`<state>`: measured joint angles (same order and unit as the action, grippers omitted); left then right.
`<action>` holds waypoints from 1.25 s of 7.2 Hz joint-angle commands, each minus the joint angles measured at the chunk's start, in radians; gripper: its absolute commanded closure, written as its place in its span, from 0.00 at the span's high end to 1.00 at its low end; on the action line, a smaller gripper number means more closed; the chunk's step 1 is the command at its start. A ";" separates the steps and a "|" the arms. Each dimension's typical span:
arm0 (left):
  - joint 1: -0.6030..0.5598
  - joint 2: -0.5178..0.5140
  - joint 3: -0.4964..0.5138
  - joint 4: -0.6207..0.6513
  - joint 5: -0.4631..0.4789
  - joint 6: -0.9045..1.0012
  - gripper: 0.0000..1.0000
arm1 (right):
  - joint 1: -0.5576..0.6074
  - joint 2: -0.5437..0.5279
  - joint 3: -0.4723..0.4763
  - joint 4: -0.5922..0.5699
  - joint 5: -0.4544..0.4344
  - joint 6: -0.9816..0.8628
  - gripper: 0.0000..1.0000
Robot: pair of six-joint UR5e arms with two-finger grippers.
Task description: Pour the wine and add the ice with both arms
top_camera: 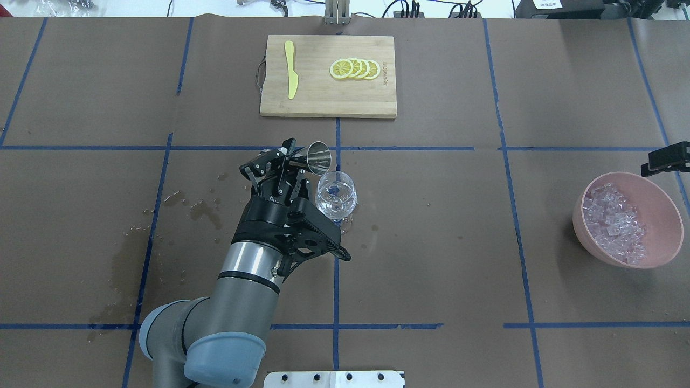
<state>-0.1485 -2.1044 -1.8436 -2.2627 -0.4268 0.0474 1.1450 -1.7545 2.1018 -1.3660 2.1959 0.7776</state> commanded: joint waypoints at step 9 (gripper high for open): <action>-0.022 0.050 -0.049 -0.136 -0.030 -0.699 0.00 | -0.238 -0.063 -0.068 0.148 -0.203 0.071 1.00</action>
<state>-0.1694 -2.0753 -1.8859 -2.3968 -0.4500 -0.5635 0.9315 -1.8177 2.0446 -1.2185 2.0136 0.8397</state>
